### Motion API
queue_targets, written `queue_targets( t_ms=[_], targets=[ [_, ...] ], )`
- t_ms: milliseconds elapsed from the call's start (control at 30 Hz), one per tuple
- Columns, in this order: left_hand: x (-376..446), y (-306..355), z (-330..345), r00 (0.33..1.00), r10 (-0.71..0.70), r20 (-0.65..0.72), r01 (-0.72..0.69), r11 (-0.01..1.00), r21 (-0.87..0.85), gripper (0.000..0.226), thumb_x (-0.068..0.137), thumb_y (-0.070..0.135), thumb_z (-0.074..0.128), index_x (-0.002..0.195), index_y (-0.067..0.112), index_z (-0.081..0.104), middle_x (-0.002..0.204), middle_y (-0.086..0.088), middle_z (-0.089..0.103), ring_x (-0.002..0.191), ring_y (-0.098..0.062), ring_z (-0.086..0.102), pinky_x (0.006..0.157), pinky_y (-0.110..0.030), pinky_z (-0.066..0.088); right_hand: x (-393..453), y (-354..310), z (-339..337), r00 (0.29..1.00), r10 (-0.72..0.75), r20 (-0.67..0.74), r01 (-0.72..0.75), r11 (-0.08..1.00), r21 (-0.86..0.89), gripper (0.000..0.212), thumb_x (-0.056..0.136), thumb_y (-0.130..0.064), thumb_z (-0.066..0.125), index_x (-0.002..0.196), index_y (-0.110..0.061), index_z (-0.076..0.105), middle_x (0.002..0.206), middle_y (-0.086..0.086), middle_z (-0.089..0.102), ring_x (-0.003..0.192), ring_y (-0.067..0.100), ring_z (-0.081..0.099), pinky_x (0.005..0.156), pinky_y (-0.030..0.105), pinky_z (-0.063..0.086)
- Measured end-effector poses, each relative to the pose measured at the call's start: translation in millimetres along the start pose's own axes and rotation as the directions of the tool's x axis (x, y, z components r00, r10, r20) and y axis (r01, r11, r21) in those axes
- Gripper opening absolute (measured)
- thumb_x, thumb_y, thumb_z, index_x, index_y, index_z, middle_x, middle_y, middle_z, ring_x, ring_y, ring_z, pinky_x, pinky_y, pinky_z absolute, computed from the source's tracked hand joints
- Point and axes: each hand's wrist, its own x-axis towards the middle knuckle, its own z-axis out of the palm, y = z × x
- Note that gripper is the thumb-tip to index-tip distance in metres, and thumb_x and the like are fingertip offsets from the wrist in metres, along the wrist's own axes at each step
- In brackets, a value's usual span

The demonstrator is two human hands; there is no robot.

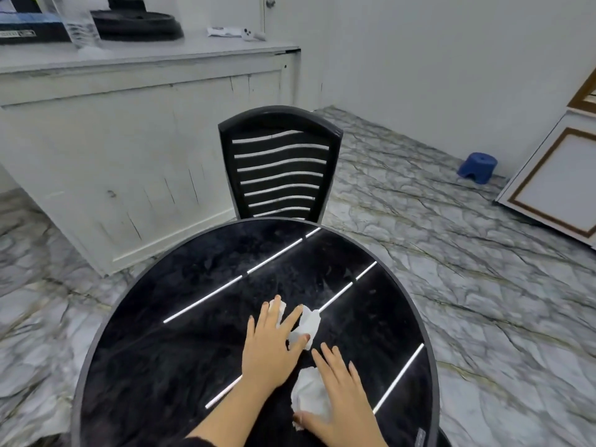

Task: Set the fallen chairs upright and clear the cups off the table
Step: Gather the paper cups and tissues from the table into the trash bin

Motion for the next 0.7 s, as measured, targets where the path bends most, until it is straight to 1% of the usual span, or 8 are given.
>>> queue_targets(
  t_ms=[200, 300, 367, 400, 467, 567, 633, 700],
  targets=[
    [1, -3, 9, 0.998, 0.062, -0.011, -0.061, 0.990, 0.128, 0.046, 0.099, 0.035, 0.023, 0.144, 0.038, 0.014, 0.158, 0.006, 0.017, 0.147, -0.020, 0.007, 0.118, -0.046, 0.011, 0, 7, 8, 0.998, -0.031, -0.061, 0.029, 0.999, -0.029, 0.068, 0.093, -0.056, 0.029, 0.147, -0.028, 0.000, 0.144, -0.020, -0.022, 0.136, 0.005, -0.027, 0.098, 0.011, -0.031],
    [0, -4, 7, 0.996, 0.066, -0.056, -0.061, 0.995, 0.085, 0.046, 0.100, 0.028, 0.026, 0.145, 0.029, 0.017, 0.153, 0.004, 0.029, 0.144, -0.015, 0.018, 0.117, -0.038, 0.018, 3, 7, 12, 0.996, -0.017, -0.085, 0.015, 1.000, -0.021, 0.055, 0.098, -0.043, 0.025, 0.147, -0.028, 0.006, 0.149, -0.020, -0.013, 0.136, 0.003, -0.024, 0.097, 0.010, -0.031],
    [-2, -8, 5, 0.996, 0.044, -0.074, -0.042, 0.999, 0.032, 0.046, 0.100, 0.027, 0.028, 0.145, 0.029, 0.019, 0.151, 0.006, 0.034, 0.141, -0.010, 0.026, 0.116, -0.029, 0.020, 3, 6, 12, 0.994, -0.017, -0.106, 0.021, 0.999, 0.038, 0.050, 0.100, -0.035, 0.027, 0.147, -0.026, 0.013, 0.154, -0.018, 0.000, 0.136, 0.002, -0.019, 0.099, 0.008, -0.027],
    [-4, -11, 3, 0.997, 0.027, -0.071, -0.027, 1.000, 0.001, 0.046, 0.100, 0.028, 0.027, 0.145, 0.031, 0.018, 0.151, 0.008, 0.033, 0.140, -0.008, 0.028, 0.116, -0.025, 0.022, 1, 5, 11, 0.992, -0.022, -0.127, 0.035, 0.994, 0.099, 0.048, 0.100, -0.030, 0.031, 0.146, -0.024, 0.017, 0.154, -0.017, 0.009, 0.138, -0.003, -0.010, 0.102, 0.007, -0.022],
    [-11, -16, -2, 0.997, -0.043, -0.067, 0.034, 0.991, -0.131, 0.044, 0.100, 0.030, 0.029, 0.144, 0.033, 0.022, 0.152, 0.011, 0.032, 0.140, -0.010, 0.030, 0.112, -0.024, 0.029, -3, -2, 6, 0.983, 0.003, -0.181, 0.051, 0.956, 0.289, 0.049, 0.098, -0.018, 0.042, 0.143, -0.017, 0.023, 0.144, -0.018, 0.031, 0.134, -0.015, 0.014, 0.107, 0.001, -0.001],
    [-26, -25, -20, 0.982, -0.148, -0.116, 0.095, 0.923, -0.374, 0.040, 0.099, 0.027, 0.036, 0.139, 0.026, 0.038, 0.148, 0.008, 0.040, 0.138, -0.011, 0.033, 0.111, -0.020, 0.022, -7, -21, 2, 0.979, 0.029, -0.202, 0.072, 0.878, 0.474, 0.051, 0.091, -0.008, 0.055, 0.134, -0.024, 0.033, 0.129, -0.009, 0.056, 0.114, -0.015, 0.049, 0.092, -0.003, 0.031],
    [-42, -39, -38, 0.963, -0.207, -0.171, 0.109, 0.884, -0.456, 0.039, 0.098, 0.024, 0.039, 0.137, 0.023, 0.043, 0.146, 0.006, 0.044, 0.137, -0.009, 0.034, 0.110, -0.016, 0.015, -6, -43, 3, 0.978, -0.032, -0.206, 0.128, 0.874, 0.469, 0.051, 0.091, -0.011, 0.056, 0.133, -0.030, 0.035, 0.112, -0.009, 0.066, 0.099, -0.016, 0.055, 0.085, -0.001, 0.038],
    [-64, -60, -60, 0.937, -0.265, -0.229, 0.127, 0.866, -0.484, 0.038, 0.098, 0.024, 0.040, 0.136, 0.023, 0.044, 0.145, 0.006, 0.045, 0.137, -0.004, 0.031, 0.110, -0.015, 0.014, -2, -71, 7, 0.974, -0.117, -0.195, 0.197, 0.860, 0.471, 0.049, 0.091, -0.015, 0.056, 0.133, -0.033, 0.038, 0.104, -0.014, 0.067, 0.098, -0.010, 0.058, 0.086, 0.004, 0.041]
  ],
)
